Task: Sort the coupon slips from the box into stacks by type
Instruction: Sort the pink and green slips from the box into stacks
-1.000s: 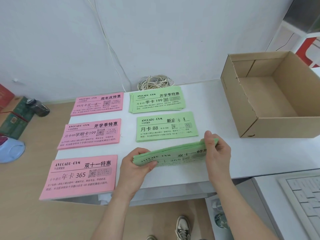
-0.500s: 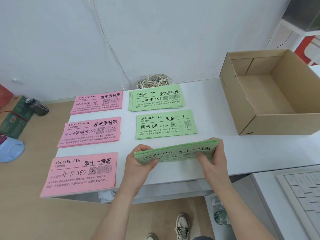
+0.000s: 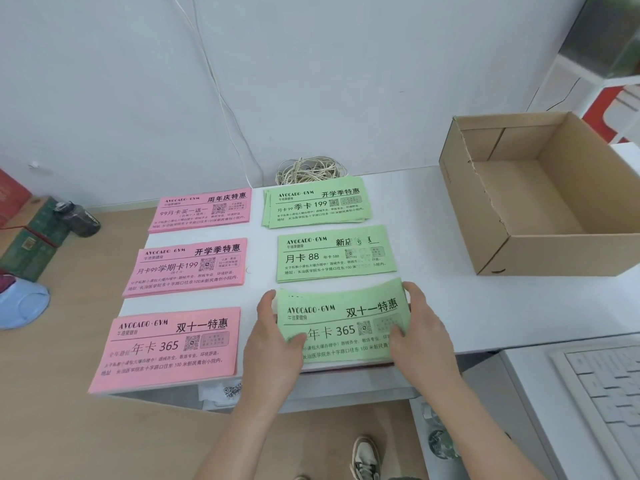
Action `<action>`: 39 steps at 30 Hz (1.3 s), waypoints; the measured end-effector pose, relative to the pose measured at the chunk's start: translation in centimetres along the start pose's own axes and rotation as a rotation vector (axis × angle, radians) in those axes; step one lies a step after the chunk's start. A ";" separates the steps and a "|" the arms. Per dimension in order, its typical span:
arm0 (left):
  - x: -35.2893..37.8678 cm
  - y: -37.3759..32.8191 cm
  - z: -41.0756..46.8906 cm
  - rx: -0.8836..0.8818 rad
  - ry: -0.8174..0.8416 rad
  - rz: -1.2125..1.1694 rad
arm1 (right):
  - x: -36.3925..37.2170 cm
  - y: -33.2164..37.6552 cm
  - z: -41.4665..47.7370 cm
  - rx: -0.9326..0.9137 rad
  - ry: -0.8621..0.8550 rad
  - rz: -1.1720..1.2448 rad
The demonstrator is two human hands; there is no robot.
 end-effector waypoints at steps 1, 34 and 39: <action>0.0 -0.1 -0.2 0.046 -0.019 0.053 | 0.0 0.0 0.0 -0.002 -0.001 -0.039; 3.7 -5.5 0.7 0.726 0.302 0.942 | -3.0 -1.4 1.2 -0.307 0.469 -0.590; 3.5 -5.2 0.8 0.700 0.319 0.914 | -3.2 -1.8 1.2 -0.320 0.472 -0.583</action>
Point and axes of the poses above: each hand's wrist, its own z-axis towards the middle knuckle, its own x-axis out of the palm, y = z × x, the point moved 2 cm from there along z, towards the middle knuckle, and after that the axes turned 7 degrees about -x, right-handed, at the moved point
